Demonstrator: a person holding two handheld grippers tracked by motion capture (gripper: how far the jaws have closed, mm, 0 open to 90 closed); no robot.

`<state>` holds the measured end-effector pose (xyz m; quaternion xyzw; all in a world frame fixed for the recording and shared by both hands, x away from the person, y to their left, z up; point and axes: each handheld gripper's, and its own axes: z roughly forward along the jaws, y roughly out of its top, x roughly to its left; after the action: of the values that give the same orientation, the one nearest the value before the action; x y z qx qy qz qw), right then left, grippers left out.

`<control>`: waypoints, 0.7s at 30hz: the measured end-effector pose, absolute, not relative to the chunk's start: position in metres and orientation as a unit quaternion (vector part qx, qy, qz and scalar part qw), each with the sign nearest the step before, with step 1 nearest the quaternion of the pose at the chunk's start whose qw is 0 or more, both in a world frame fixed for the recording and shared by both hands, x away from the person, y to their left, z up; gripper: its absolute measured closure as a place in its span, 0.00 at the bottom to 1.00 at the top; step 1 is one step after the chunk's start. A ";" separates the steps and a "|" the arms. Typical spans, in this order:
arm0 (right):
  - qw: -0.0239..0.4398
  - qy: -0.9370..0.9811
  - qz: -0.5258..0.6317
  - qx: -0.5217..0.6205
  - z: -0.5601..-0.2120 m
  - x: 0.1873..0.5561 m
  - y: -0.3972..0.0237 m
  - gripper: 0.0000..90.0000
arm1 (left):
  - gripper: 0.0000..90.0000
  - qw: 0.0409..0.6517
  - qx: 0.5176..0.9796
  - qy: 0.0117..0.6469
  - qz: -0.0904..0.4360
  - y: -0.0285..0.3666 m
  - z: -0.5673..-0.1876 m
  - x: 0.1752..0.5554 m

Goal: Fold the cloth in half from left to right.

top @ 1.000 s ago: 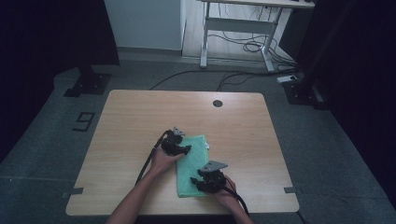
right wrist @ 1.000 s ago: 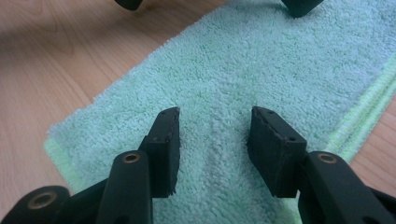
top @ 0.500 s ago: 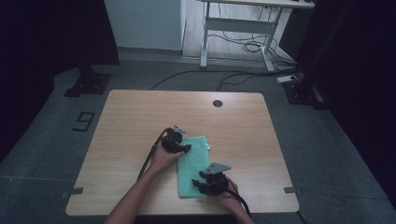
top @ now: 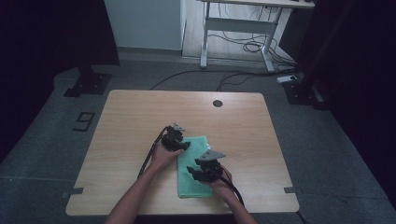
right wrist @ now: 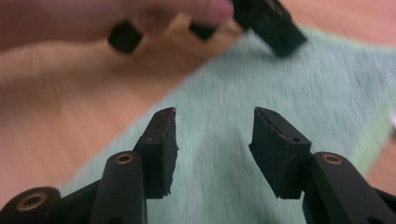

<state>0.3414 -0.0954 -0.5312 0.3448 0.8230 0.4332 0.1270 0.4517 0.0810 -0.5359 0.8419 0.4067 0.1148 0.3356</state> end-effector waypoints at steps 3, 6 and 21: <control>0.134 0.824 0.428 0.348 -0.531 0.356 -0.079 0.55 | 0.58 0.339 0.841 0.408 0.110 0.082 -0.536 0.452; 0.136 0.820 0.426 0.357 -0.534 0.367 -0.068 0.56 | 0.58 0.341 0.839 0.410 0.107 0.083 -0.536 0.453; 0.144 0.853 0.394 0.310 -0.549 0.324 -0.057 0.53 | 0.57 0.332 0.842 0.408 0.118 0.080 -0.536 0.451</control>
<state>0.3242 -0.0570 -0.5487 0.3095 0.8532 0.3943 0.1441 0.4507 0.0795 -0.5362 0.8424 0.4080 0.1179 0.3316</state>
